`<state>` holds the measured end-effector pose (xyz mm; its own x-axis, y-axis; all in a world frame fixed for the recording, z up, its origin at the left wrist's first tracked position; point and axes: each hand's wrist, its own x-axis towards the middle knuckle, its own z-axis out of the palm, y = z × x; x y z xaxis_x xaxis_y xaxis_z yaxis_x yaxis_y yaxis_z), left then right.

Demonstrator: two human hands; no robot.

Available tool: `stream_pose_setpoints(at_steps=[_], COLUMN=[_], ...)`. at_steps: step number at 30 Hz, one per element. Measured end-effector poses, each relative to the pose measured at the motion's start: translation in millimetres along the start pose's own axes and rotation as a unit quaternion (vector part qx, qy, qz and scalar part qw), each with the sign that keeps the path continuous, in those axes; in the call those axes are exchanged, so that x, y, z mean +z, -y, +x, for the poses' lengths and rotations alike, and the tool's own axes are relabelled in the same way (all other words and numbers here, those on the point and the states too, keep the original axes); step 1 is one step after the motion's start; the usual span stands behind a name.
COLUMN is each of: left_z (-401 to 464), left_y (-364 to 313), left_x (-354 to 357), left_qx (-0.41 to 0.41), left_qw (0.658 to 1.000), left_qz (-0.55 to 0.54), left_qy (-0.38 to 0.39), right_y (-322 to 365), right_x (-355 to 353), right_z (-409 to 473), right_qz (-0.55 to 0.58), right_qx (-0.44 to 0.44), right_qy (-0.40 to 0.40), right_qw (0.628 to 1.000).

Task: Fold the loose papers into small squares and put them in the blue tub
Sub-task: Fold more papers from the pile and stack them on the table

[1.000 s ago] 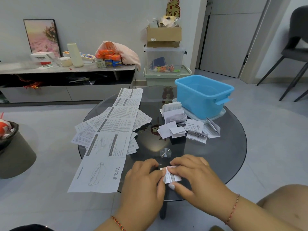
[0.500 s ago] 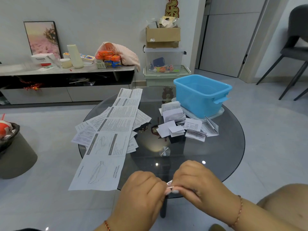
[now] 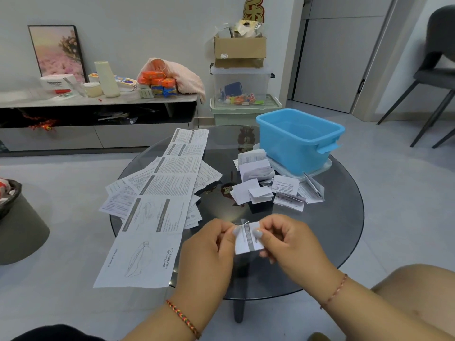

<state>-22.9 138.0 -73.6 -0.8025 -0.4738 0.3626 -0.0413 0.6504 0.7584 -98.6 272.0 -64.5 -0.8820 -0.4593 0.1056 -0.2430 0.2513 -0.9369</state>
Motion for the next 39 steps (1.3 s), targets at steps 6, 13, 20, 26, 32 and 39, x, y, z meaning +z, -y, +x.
stream_pose_setpoints(at_steps=[6, 13, 20, 26, 32, 39], left_z=[2, -4, -7, 2, 9, 2], left_y=[-3, -3, 3, 18, 54, 72], left_x=[-4, -8, -22, -61, -116, -127], left_qx=[-0.046, -0.028, 0.034, 0.219, 0.222, 0.209], left_qw=[0.997, 0.998, 0.994, 0.941, 0.872, 0.847], left_qz=[-0.035, -0.013, 0.065, 0.209, 0.364, 0.442], left_qy=[0.041, 0.063, 0.079, 0.149, 0.241, 0.211], right_y=[-16, -21, -18, -15, -17, -16], right_x=[-13, -19, -18, -10, 2, 22], right_z=[36, 53, 39, 25, 21, 19], right_qz=[-0.100, -0.033, -0.148, -0.203, -0.256, -0.263], right_qx=[0.069, 0.113, 0.029, -0.091, -0.167, -0.204], right_qy=[-0.113, -0.172, -0.216, -0.170, -0.115, -0.039], right_qw=[0.986, 0.978, 0.965, 0.960, 0.945, 0.942])
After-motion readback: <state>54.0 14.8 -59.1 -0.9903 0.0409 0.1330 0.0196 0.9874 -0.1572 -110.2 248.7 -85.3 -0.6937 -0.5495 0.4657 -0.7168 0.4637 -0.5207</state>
